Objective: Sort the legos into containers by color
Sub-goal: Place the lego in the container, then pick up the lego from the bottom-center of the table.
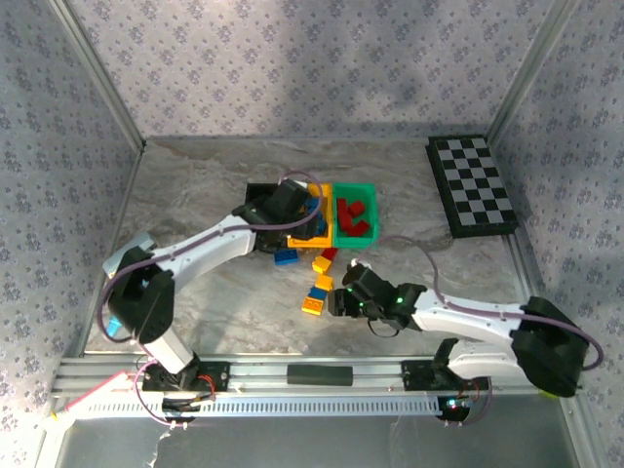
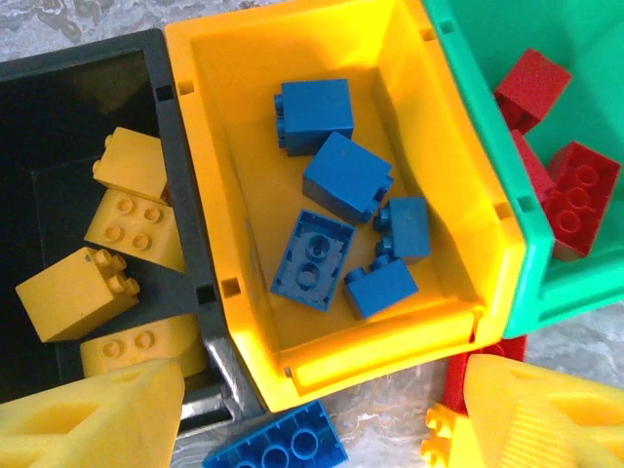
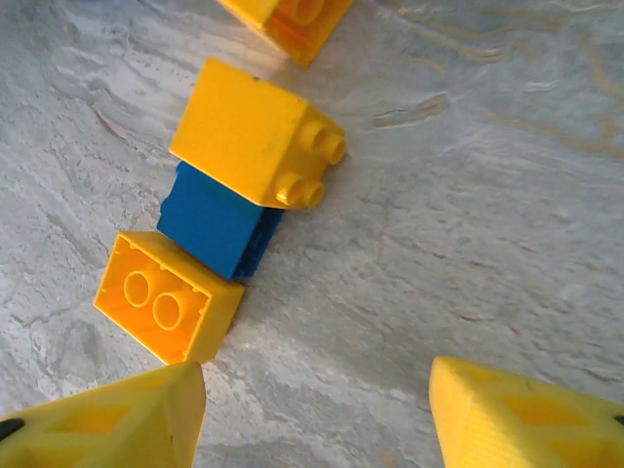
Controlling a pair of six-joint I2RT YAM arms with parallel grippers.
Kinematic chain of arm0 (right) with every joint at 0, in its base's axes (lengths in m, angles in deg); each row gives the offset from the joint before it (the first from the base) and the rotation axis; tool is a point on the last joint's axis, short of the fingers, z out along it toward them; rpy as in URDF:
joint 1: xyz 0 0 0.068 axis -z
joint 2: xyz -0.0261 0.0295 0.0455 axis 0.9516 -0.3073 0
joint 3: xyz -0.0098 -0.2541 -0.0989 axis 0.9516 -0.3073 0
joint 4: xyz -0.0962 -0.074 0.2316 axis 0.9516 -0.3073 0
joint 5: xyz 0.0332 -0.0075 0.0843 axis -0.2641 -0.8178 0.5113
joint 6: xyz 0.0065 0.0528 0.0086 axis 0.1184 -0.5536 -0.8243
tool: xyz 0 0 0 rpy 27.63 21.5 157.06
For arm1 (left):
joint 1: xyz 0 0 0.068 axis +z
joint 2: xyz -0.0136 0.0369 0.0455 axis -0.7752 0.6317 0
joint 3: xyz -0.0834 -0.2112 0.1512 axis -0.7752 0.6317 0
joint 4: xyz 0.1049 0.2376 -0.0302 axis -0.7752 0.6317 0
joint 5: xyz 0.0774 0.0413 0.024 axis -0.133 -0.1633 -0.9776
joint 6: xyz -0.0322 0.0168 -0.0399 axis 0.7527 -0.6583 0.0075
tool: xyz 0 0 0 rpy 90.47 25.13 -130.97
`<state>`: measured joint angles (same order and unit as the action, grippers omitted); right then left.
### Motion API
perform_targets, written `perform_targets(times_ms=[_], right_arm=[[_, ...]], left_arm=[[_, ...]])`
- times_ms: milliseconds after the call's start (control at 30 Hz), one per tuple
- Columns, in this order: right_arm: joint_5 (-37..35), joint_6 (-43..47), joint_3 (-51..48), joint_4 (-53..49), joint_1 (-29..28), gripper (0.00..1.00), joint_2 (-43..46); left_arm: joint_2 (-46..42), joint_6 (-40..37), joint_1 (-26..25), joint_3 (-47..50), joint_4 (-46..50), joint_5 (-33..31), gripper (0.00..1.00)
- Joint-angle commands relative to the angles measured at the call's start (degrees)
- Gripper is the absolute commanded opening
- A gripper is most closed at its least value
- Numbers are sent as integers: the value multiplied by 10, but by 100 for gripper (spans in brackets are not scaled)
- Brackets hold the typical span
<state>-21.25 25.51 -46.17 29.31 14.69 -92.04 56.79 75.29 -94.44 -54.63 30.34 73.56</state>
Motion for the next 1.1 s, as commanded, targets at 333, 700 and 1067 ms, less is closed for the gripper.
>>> perform_targets(times_ms=[333,700,1067], right_arm=[[-81,-33,155,-25,-58,65,-192],[-77,-29,232,-28,-49,65,-288],[-129,-11,283,-130,-49,65,-326]], left_arm=[[-116,5,5,189,-109,-47,74],[-173,28,10,263,-107,-58,74],[-217,52,18,320,-114,-58,74]])
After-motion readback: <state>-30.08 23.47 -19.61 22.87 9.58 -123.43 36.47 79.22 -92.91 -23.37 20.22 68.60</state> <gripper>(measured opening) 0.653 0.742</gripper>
